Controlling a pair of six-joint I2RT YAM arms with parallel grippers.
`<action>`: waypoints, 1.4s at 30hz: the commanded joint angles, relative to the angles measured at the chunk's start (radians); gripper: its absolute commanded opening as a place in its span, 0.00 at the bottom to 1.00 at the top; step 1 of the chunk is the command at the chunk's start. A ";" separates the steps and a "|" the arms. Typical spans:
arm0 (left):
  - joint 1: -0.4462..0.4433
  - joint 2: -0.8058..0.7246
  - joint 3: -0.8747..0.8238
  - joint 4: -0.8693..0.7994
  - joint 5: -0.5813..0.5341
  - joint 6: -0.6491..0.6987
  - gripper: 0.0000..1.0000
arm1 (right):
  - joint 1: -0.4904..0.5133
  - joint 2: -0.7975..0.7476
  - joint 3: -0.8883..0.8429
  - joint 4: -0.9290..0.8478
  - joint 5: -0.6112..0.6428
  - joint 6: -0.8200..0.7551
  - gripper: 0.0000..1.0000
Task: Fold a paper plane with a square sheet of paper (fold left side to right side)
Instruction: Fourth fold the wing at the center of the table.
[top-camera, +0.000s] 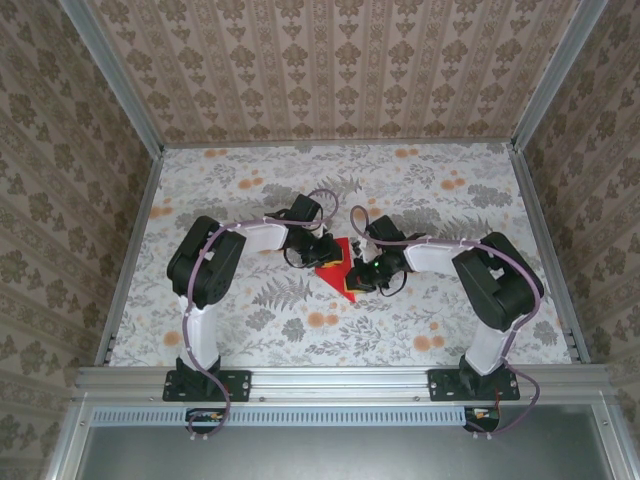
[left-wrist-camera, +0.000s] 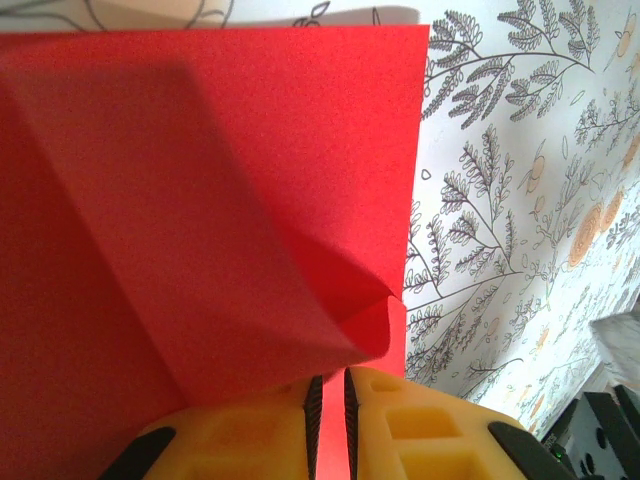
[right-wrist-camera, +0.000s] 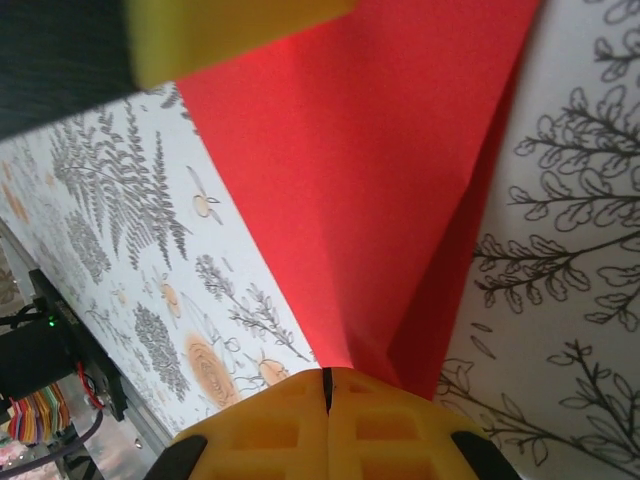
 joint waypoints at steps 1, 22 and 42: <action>0.008 0.019 -0.005 -0.055 -0.060 0.023 0.18 | -0.002 0.022 -0.002 -0.005 0.035 0.004 0.06; -0.032 -0.183 -0.062 0.045 0.041 0.130 0.25 | -0.033 0.079 -0.096 -0.033 0.087 0.006 0.00; -0.073 -0.085 -0.142 0.153 0.067 0.077 0.17 | -0.034 0.085 -0.072 -0.093 0.113 -0.030 0.00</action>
